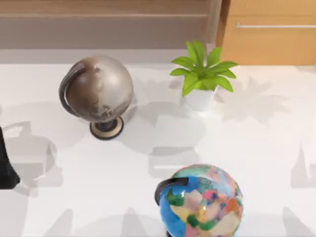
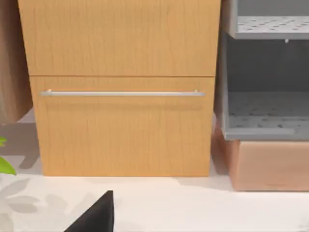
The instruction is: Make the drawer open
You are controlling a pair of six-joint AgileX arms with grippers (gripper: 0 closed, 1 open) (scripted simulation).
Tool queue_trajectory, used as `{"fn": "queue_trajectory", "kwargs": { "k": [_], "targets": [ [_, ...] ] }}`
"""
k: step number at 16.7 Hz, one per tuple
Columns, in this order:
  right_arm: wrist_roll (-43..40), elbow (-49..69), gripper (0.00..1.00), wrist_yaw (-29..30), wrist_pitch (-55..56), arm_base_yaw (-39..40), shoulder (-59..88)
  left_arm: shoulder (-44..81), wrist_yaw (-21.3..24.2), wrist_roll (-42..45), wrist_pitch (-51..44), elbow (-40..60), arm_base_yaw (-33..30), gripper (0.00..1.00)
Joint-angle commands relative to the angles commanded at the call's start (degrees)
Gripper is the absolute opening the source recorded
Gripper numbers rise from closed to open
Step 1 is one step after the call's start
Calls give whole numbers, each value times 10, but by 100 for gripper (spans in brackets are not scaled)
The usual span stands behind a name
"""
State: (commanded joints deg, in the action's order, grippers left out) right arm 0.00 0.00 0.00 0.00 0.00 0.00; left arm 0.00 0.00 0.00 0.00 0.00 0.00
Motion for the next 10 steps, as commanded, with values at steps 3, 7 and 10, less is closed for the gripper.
{"fn": "queue_trajectory", "kwargs": {
  "k": [3, 7, 10],
  "targets": [
    [1, 3, 100, -7, 4, -3, 8, 0, 0, 0, 0, 0, 0, 100],
    [4, 36, 100, -65, 55, -53, 91, 0, 0, 0, 0, 0, 0, 100],
    [5, 79, 100, -127, 119, -121, 193, 0, 0, 0, 0, 0, 0, 100]
  ]
}}
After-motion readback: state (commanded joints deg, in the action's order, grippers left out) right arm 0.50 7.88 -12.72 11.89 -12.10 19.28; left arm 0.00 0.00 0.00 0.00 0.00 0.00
